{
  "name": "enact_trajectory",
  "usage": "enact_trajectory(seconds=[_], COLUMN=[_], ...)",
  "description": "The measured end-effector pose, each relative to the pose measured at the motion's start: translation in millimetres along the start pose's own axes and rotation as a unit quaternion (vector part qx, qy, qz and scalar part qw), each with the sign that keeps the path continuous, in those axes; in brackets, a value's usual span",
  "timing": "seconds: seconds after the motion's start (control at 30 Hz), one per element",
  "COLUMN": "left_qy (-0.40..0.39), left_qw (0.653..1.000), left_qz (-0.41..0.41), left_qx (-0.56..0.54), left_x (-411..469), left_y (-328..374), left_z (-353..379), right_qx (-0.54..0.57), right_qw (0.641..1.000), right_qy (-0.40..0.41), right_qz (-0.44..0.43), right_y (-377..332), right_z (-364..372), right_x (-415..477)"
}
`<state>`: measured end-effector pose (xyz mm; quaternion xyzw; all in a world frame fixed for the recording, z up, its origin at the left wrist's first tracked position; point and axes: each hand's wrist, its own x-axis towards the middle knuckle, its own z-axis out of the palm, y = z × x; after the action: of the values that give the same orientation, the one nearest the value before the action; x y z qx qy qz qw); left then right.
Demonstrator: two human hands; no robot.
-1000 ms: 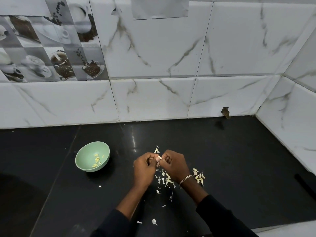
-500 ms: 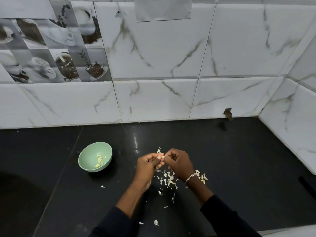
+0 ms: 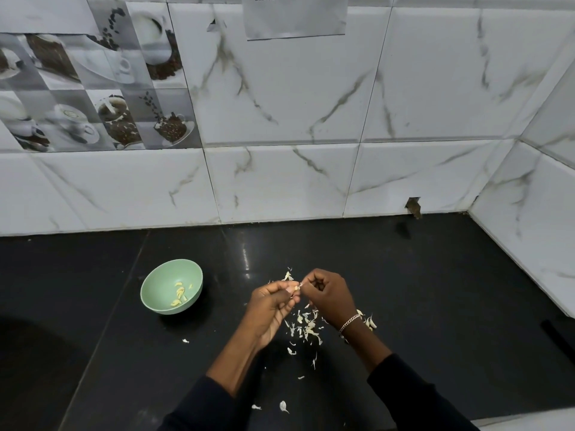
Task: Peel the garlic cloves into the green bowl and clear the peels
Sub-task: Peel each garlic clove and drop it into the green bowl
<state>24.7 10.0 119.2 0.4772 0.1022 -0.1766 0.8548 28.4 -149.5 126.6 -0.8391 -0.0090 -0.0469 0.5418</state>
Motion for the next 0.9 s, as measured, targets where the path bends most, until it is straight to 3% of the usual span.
enact_trajectory(seconds=[0.33,0.73,0.83,0.9], left_qy=[-0.016,0.032,0.041,0.047], left_qw=[0.999,0.996,0.997,0.998], left_qz=[-0.015,-0.036,-0.028,-0.010], left_qx=[-0.034,-0.071,-0.059,-0.032], left_x=[0,0,-1,-1], left_y=[1,-2,-3,-3], left_z=[-4,-4,-5,-6], right_qx=[-0.036,-0.209,-0.186,-0.111], right_qw=[0.999,0.969,0.972,0.982], right_qy=[-0.004,-0.083,-0.061,-0.045], right_qz=[0.018,0.106,0.128,0.147], right_y=[14,66,66,57], right_z=[-2,6,7,5], right_x=[4,9,8,5])
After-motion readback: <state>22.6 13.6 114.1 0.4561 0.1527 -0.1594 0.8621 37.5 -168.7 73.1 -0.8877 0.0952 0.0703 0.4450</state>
